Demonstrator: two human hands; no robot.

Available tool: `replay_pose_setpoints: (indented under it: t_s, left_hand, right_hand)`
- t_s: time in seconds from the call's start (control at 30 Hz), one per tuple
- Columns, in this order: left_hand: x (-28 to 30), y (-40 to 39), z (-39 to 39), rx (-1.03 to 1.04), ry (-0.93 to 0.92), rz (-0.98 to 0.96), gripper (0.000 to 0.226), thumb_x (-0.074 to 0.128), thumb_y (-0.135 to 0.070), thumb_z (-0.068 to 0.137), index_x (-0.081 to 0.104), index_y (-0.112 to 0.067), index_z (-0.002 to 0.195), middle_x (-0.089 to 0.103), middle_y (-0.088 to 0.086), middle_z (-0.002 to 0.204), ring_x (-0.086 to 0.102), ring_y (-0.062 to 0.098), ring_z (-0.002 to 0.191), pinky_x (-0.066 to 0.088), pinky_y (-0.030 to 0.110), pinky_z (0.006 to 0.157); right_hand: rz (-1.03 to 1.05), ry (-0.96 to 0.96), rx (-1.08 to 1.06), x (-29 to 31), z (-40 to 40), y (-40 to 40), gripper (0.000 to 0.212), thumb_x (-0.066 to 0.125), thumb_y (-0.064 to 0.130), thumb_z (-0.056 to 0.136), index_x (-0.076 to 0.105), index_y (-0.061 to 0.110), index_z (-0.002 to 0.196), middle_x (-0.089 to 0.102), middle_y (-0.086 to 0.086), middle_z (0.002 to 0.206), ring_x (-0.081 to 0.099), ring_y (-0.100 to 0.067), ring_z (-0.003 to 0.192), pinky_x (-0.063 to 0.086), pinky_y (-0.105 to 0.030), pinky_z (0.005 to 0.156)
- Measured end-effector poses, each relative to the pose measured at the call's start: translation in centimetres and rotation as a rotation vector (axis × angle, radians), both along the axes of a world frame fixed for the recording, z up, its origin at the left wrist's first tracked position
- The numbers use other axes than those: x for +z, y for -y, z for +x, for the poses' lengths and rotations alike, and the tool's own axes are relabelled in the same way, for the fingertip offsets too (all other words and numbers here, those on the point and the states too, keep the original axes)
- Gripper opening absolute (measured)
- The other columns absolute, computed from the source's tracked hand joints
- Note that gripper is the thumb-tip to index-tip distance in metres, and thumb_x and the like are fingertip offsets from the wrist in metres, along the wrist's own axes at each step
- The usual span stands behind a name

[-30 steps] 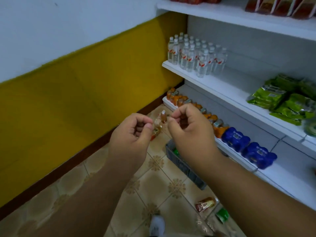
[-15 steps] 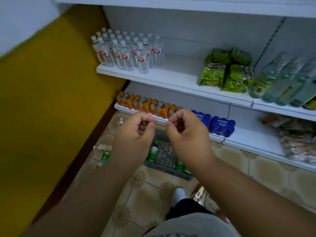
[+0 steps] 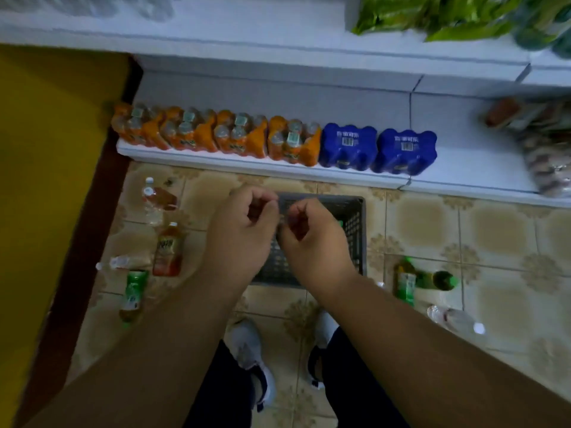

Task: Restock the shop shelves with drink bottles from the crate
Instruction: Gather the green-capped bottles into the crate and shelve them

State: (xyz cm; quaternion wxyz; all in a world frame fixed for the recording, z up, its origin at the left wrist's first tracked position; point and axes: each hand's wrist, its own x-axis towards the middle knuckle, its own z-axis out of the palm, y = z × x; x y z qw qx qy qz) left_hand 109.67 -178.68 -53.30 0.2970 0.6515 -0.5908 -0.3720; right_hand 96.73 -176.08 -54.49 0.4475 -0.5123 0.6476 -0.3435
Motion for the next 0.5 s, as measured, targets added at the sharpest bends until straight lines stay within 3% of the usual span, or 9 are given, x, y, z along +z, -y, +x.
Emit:
replay_pose_setpoints:
  t_s: [0.13,0.2,0.3,0.37,0.4,0.5]
  left_hand:
    - [-13.0,0.8,-0.6,-0.001,0.026,0.135,0.024,0.057,-0.029,0.100,0.056,-0.046,0.083,0.064,-0.020,0.082,0.057,-0.016,0.083,0.039,0.000,0.062]
    - [-19.5,1.1,-1.0,0.028,-0.001,0.239,0.025,0.057,-0.028,0.101,0.057,-0.044,0.082,0.064,-0.019,0.083,0.057,-0.017,0.080,0.040,0.000,0.059]
    - [-29.4,1.8,-2.5,0.054,-0.027,0.381,0.020,0.057,-0.035,0.101,0.058,-0.042,0.083,0.065,-0.018,0.086,0.061,-0.006,0.077,0.045,0.012,0.059]
    - [-35.3,2.3,-3.7,0.109,-0.082,0.507,0.017,0.057,-0.036,0.100,0.060,-0.037,0.084,0.068,-0.011,0.092,0.065,0.008,0.085,0.057,0.032,0.073]
    - [-38.4,2.4,-4.5,0.126,-0.095,0.579,0.016,0.058,-0.035,0.100,0.061,-0.035,0.084,0.070,-0.005,0.095,0.067,0.015,0.088,0.059,0.040,0.079]
    - [-45.4,2.9,-6.3,0.162,-0.157,0.791,0.007,0.059,-0.032,0.098,0.066,-0.031,0.096,0.072,0.001,0.098,0.069,0.016,0.084,0.061,0.041,0.081]
  right_hand:
    - [0.157,-0.041,-0.003,-12.6,1.3,0.1,0.013,0.064,0.020,0.093,0.059,0.020,0.104,0.063,0.002,0.094,0.062,-0.014,0.085,0.055,-0.038,0.076]
    - [0.216,-0.074,-0.034,-18.8,1.2,0.7,0.009,0.063,0.020,0.092,0.059,0.019,0.100,0.061,0.002,0.092,0.060,-0.016,0.082,0.054,-0.039,0.073]
    - [0.321,-0.159,-0.081,-27.8,-0.5,1.9,0.008,0.062,0.024,0.093,0.055,0.022,0.089,0.061,0.000,0.088,0.060,-0.020,0.079,0.050,-0.035,0.065]
    - [0.455,-0.268,-0.065,-33.0,-2.2,2.7,0.011,0.062,0.027,0.094,0.058,0.020,0.103,0.065,-0.003,0.102,0.063,-0.024,0.093,0.049,-0.032,0.073]
    - [0.546,-0.356,-0.026,-35.9,-3.0,3.0,0.023,0.061,0.027,0.095,0.058,0.017,0.116,0.064,-0.008,0.114,0.062,-0.027,0.104,0.049,-0.034,0.081]
    - [0.780,-0.540,0.086,-41.8,-5.6,3.5,0.046,0.058,0.023,0.097,0.046,0.009,0.139,0.048,-0.019,0.140,0.052,-0.033,0.125,0.047,-0.042,0.101]
